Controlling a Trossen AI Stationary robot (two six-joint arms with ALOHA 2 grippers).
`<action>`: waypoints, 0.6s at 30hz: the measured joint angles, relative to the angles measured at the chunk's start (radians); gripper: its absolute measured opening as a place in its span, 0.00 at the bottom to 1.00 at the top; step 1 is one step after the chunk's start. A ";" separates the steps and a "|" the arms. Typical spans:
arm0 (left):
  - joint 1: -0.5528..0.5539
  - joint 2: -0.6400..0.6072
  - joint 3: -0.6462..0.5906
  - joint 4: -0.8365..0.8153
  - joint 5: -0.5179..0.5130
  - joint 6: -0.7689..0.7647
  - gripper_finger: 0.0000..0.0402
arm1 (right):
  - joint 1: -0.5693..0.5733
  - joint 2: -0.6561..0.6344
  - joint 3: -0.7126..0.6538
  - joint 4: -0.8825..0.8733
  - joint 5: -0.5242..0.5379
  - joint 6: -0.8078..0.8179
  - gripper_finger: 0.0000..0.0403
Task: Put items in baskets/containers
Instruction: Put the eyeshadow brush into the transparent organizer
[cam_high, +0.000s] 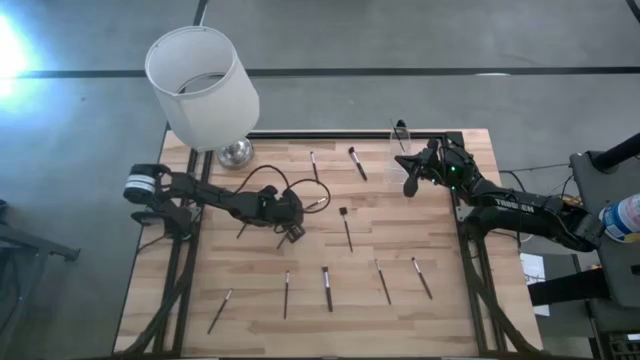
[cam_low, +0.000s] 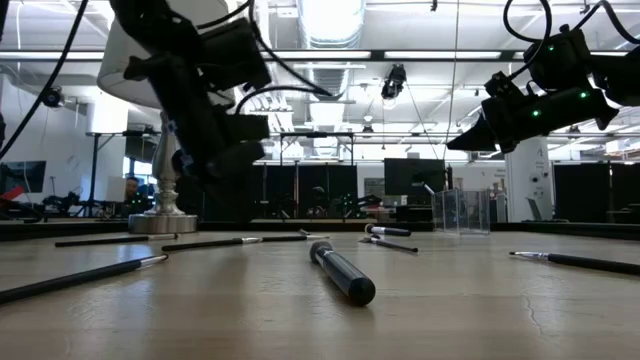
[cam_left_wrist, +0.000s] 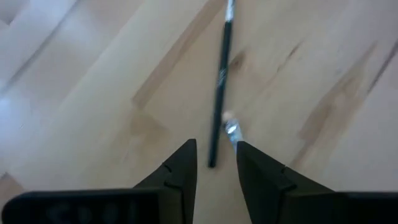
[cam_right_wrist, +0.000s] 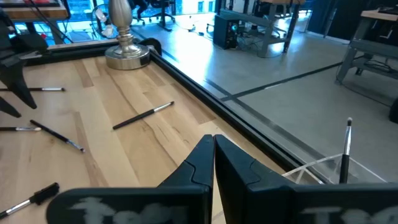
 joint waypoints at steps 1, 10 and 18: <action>0.001 -0.001 -0.016 0.011 0.005 0.001 0.26 | 0.000 0.000 0.000 0.000 0.000 0.000 0.02; 0.039 -0.002 -0.143 0.208 0.038 0.018 0.26 | 0.000 0.000 0.000 0.000 0.000 0.004 0.02; 0.045 -0.004 -0.196 0.299 0.060 0.062 0.23 | 0.003 0.000 0.000 0.000 0.000 0.005 0.02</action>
